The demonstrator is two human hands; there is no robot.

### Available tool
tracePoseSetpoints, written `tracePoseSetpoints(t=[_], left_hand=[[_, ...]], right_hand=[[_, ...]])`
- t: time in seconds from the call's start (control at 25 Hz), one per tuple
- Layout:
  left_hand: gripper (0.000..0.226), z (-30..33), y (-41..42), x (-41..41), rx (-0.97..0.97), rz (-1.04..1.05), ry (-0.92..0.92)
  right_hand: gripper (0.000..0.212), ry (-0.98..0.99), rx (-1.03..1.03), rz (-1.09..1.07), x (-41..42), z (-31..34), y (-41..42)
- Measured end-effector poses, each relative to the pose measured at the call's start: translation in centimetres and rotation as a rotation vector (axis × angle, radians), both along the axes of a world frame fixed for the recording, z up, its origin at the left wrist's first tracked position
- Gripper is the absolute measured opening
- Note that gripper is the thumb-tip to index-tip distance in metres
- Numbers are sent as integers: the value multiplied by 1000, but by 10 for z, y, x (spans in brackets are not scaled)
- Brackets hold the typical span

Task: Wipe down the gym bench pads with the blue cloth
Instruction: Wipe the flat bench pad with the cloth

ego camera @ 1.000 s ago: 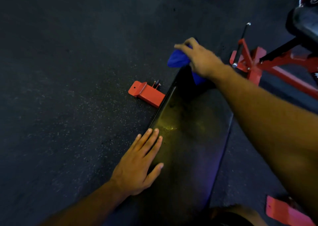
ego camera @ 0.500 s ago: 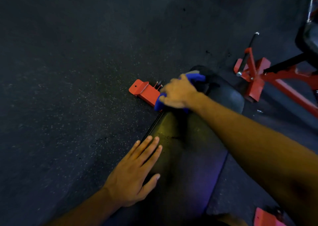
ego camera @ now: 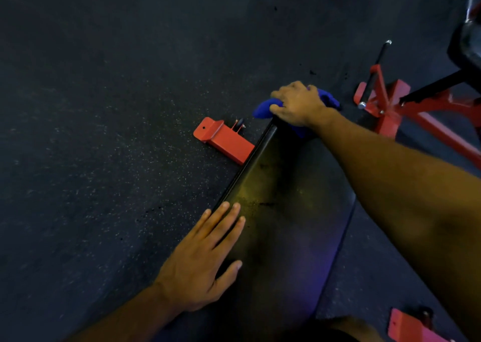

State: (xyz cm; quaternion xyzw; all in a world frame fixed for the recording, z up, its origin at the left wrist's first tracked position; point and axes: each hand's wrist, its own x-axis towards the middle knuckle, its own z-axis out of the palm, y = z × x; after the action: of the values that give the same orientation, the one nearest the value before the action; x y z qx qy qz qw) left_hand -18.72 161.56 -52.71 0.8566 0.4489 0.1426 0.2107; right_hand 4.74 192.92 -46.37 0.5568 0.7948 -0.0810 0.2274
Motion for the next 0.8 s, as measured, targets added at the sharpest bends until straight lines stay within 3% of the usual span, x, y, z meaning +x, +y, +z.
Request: tracePoseSetpoints(t=[0.12,0.24,0.32,0.48,0.64,0.8], left_hand=[[70,1,1,-1,-20,-13,-7],[70,1,-1,-1,-28,-6,7],[69,2,-1,0,-25,-6,6],[63,2,0,0,-19,-3,-13],[61,-3,-4,-2,3,-2,10],[52,15,-14,0,103,-89,-22]], right_hand=[[48,-46,85,335,-30,-17,-51],[53,40,-32,576,-24,-8,-67],[42,9,-19,546,-12,-7,-42],[28,-19,8,232,-12,0,-6],[35,166,254,373,-25,17,-55],[43,216,251,309,-19,34,-115]])
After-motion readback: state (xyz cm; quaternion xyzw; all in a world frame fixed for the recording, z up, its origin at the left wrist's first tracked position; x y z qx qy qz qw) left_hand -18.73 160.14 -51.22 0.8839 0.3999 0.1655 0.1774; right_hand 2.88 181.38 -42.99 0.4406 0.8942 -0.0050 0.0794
